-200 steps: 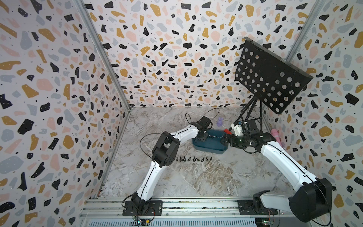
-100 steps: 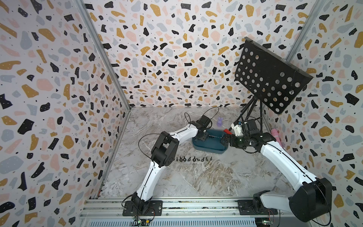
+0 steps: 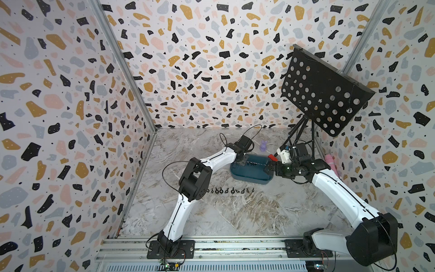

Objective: Take out the wing nut from the storage box
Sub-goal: Pick up the wing nut from the storage box.

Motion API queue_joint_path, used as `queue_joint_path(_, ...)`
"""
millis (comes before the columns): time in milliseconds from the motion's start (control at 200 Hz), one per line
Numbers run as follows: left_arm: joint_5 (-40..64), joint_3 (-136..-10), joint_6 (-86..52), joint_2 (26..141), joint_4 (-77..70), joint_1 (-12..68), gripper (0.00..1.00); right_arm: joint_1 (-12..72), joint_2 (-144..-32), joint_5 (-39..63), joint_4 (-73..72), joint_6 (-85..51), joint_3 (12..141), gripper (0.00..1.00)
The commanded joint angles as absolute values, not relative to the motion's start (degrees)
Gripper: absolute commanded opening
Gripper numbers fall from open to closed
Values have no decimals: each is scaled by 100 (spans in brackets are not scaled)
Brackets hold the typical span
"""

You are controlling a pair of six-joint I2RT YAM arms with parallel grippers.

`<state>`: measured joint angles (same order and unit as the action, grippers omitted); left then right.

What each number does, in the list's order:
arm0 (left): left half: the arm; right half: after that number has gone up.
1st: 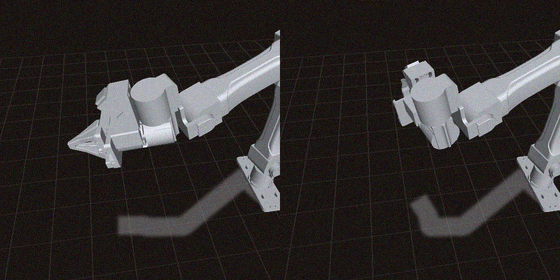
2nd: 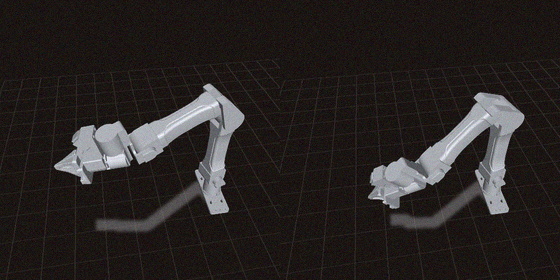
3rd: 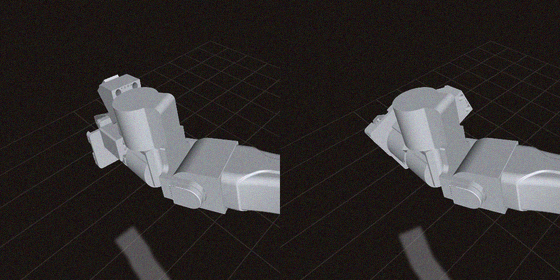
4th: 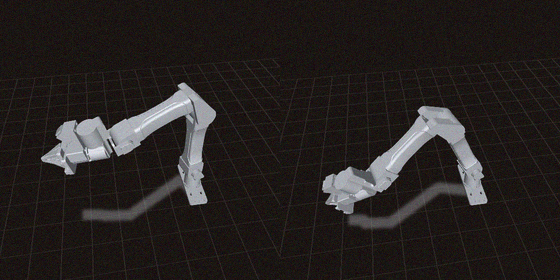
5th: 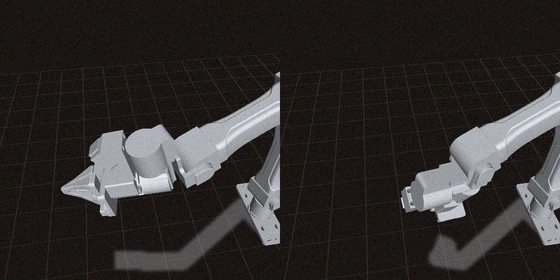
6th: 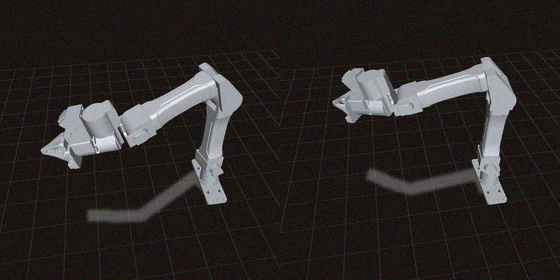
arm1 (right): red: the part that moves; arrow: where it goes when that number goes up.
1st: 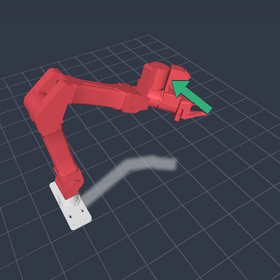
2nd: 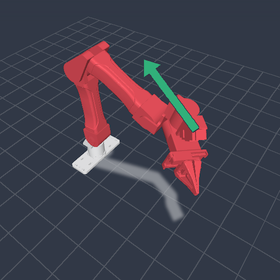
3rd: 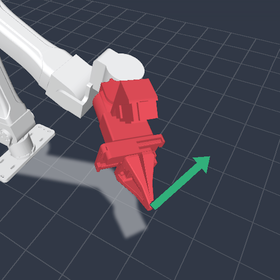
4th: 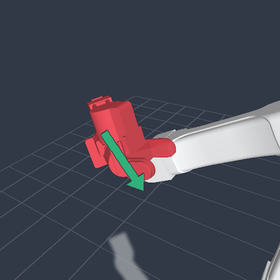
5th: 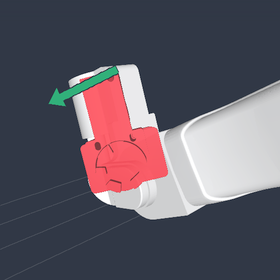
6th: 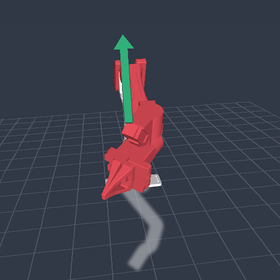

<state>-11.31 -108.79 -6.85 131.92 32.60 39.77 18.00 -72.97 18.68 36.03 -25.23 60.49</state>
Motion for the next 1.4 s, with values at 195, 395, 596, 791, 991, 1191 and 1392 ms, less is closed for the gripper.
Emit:
queue_joint_path(195,-1061,-11155,-497,13536,3270,3981,28,1775,-7321,1897,3677,-2479,6064,100)
queue_joint_path(395,-900,-11206,-475,13701,3270,3981,30,1775,-7345,1883,3688,-2470,6072,100)
queue_joint_path(596,-448,-11062,-789,13543,3278,3982,24,1771,-7370,1871,3687,-2470,6081,100)
queue_joint_path(791,-344,-10917,-945,13395,3275,3981,24,1767,-7373,1898,3682,-2487,6082,100)
queue_joint_path(991,-474,-10882,-902,13399,3334,3981,9,1767,-7328,1893,3685,-2500,6056,100)
queue_joint_path(1191,-464,-10814,-948,13154,3337,3981,0,1773,-7311,1894,3679,-2514,6060,100)
queue_joint_path(1392,-400,-10787,-1032,12841,3340,3981,0,1767,-7293,1904,3655,-2540,6047,100)
